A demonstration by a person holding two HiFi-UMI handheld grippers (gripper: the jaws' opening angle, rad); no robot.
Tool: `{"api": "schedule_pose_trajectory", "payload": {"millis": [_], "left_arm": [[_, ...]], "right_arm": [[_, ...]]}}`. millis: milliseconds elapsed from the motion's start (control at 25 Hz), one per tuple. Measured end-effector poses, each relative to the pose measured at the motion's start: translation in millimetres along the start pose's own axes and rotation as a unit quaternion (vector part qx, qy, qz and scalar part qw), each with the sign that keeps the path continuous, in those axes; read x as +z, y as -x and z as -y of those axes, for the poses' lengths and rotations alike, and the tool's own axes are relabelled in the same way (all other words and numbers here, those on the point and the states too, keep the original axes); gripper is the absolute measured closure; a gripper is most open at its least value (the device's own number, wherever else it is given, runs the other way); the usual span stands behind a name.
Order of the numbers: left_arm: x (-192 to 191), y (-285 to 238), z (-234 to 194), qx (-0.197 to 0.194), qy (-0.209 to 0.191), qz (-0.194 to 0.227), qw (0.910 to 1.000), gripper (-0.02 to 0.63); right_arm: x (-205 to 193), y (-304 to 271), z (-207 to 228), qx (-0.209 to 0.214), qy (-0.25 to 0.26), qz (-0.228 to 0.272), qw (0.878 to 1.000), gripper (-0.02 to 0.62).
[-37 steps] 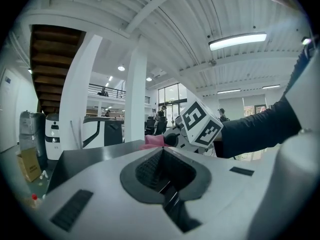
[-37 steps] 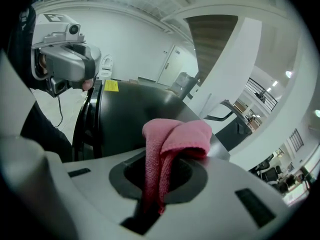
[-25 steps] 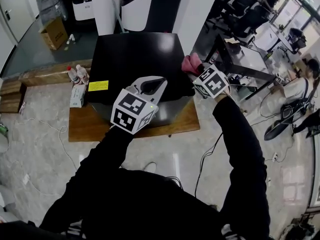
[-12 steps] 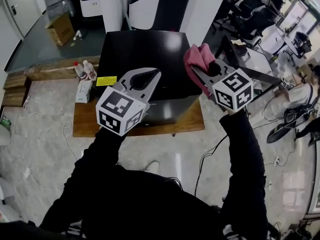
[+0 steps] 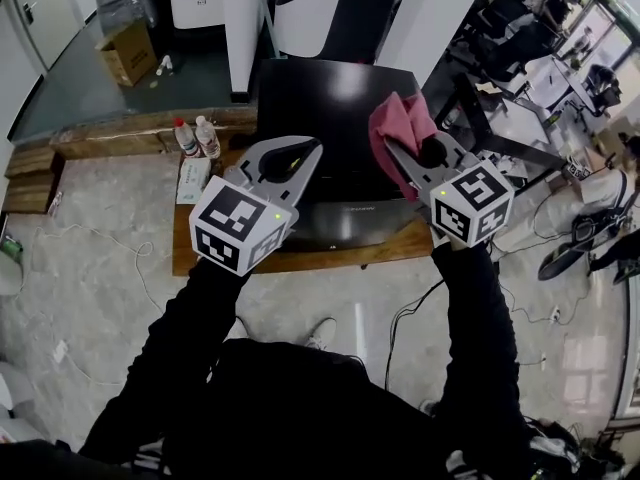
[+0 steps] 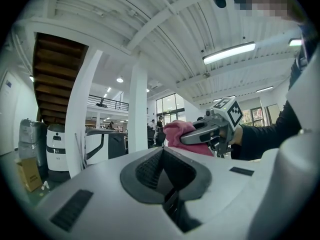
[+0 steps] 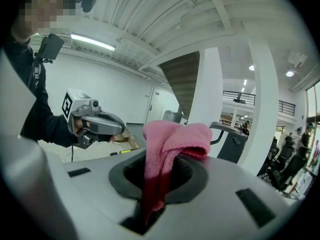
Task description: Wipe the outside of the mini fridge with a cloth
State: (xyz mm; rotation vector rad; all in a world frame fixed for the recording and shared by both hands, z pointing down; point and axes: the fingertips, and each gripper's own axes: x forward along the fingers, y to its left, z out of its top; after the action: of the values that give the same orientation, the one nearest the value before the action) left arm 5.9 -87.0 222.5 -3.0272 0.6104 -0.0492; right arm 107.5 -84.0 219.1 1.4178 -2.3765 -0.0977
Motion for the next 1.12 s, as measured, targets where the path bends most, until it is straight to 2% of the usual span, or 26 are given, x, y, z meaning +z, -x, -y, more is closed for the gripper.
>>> {"api": "schedule_pose_trajectory", "payload": {"millis": [280,480,680,800,960,1120], "left_arm": [[-20,64,-60,-0.031,0.004,0.004,0.9995,0.600],[-32,104,-96,-0.040,0.008,0.006,0.9992,0.600],[-37,134,-135,-0.024,0.020,0.014,0.9994,0.600],[-35,151,-153,-0.005,0.014,0.028,0.9995,0.600],[-37,169,-173,0.027,-0.004,0.028,0.9992,0.600],[-39,174,-202,0.054,-0.009,0.027,0.9981,0.600]], "right_arm": [[18,-57,-71,-0.026,-0.025,0.005,0.999,0.538],[37,-90,-116,-0.038,-0.095,0.054,0.993,0.538],[74,-123,-155,-0.039,-0.178,0.141,0.973,0.538],[87,-148,-184,-0.028,-0.213,0.181,0.960,0.538],[98,-180,-219,-0.003,-0.261,0.218,0.940,0.538],[104,-216,-225,-0.001,-0.295,0.240,0.925,0.538]]}}
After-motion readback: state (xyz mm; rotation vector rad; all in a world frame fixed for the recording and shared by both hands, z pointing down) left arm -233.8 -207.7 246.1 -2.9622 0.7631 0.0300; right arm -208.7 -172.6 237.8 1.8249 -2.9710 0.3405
